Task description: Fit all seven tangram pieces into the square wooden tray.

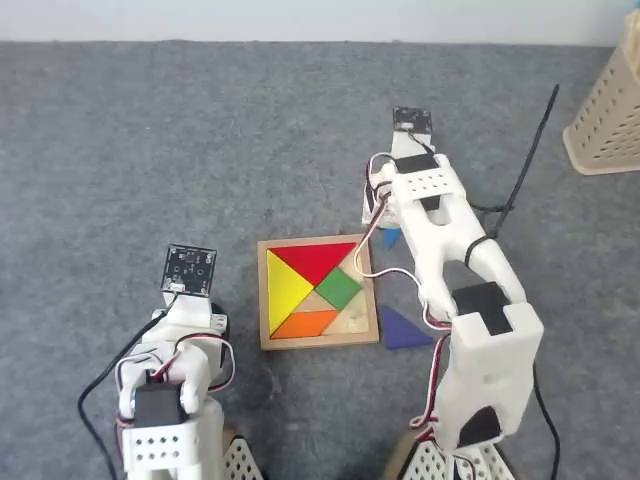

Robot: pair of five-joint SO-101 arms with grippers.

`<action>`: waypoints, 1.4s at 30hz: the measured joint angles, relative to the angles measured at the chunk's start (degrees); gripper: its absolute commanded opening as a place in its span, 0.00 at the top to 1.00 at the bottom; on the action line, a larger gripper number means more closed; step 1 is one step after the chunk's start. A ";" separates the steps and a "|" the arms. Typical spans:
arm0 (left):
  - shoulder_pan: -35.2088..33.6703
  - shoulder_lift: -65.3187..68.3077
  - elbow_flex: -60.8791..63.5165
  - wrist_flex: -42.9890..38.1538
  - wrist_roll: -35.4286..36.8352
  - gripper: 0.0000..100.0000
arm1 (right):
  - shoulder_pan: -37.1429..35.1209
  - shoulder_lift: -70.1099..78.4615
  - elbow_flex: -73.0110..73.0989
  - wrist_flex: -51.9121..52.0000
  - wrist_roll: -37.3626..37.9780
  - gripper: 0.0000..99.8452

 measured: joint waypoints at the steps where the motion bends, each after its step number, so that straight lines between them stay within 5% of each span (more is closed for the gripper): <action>1: 0.00 0.00 0.00 0.00 0.00 0.93 | -0.26 0.00 -0.18 -0.09 -0.62 0.78; 15: 0.00 0.00 0.00 0.00 0.00 0.93 | -0.97 3.96 -2.81 -2.73 -1.49 0.78; 21: 0.00 0.00 0.00 0.00 0.00 0.93 | -0.97 8.00 -7.91 0.88 -1.49 0.78; 27: 0.00 0.00 0.00 0.00 0.00 0.93 | -0.53 8.79 -8.79 2.46 -1.49 0.89; 42: 0.00 0.00 0.00 0.00 0.00 0.93 | 0.18 4.66 -8.70 11.08 2.81 0.89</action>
